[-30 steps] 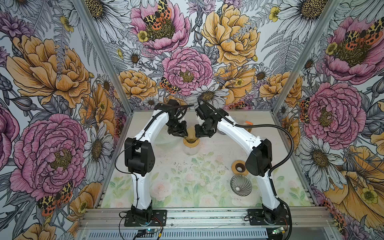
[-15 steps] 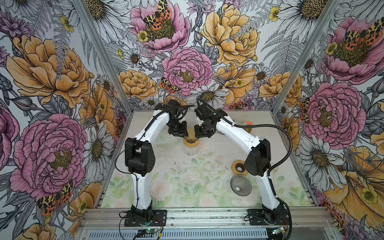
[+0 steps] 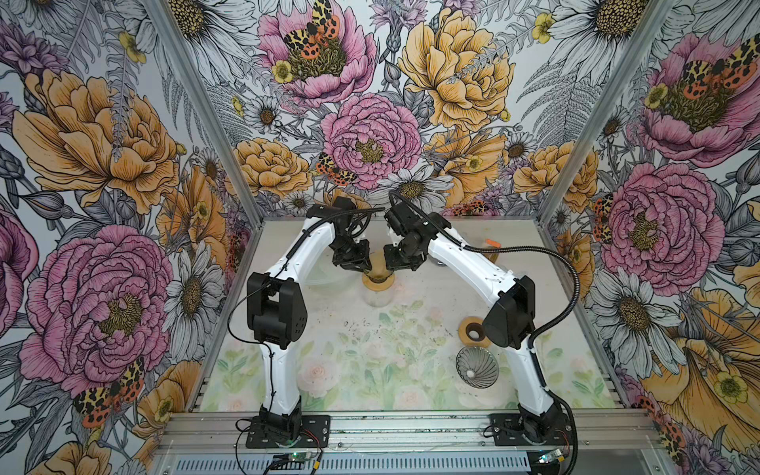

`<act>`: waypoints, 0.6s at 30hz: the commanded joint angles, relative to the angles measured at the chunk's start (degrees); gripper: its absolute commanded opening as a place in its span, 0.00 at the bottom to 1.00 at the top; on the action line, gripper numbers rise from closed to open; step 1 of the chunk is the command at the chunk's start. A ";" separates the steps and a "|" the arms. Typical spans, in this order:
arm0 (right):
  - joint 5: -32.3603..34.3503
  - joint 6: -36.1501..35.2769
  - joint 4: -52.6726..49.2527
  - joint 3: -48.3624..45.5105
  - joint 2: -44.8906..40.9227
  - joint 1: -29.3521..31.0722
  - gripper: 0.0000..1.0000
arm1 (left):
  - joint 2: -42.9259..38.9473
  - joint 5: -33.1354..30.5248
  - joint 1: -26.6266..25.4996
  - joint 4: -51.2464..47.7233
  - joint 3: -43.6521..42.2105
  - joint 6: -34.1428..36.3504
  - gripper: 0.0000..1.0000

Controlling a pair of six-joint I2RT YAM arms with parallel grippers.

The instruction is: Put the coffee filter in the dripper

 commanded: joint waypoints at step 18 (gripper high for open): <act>1.71 -1.19 -0.41 3.75 1.27 -2.20 0.40 | -0.27 -0.75 0.23 0.69 0.84 0.18 0.28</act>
